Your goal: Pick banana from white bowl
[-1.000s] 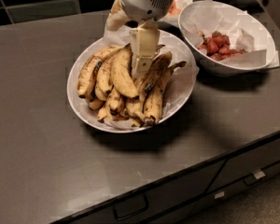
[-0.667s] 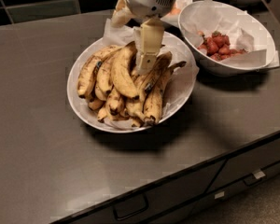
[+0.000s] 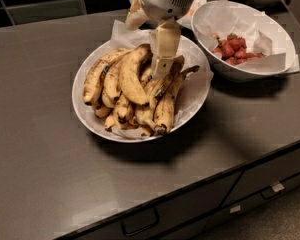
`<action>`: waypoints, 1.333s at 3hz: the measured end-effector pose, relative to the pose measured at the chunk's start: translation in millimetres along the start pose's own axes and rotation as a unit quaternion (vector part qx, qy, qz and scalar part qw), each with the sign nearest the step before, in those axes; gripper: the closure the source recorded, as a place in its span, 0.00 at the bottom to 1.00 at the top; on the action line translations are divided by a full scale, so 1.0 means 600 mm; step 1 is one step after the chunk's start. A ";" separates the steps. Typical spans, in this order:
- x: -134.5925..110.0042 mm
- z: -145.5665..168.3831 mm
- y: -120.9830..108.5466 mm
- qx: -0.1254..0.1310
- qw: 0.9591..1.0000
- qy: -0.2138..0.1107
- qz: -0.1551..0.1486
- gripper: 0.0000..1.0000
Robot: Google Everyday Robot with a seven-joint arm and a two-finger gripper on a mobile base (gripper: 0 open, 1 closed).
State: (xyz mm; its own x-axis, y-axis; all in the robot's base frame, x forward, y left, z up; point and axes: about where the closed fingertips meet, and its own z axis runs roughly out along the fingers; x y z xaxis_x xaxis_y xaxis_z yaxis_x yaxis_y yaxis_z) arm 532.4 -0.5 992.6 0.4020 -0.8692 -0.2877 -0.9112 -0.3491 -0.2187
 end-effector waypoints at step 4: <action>0.008 0.039 -0.036 -0.028 1.000 0.015 0.003 0.25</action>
Offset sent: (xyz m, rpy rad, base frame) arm 0.0013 -0.0100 -0.0224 -0.1375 0.1245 0.0352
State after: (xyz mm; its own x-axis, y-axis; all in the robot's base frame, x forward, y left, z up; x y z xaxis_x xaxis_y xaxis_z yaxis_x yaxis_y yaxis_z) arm 556.3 11.1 974.2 0.3945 -0.8810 -0.2610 -0.9175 -0.3620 -0.1649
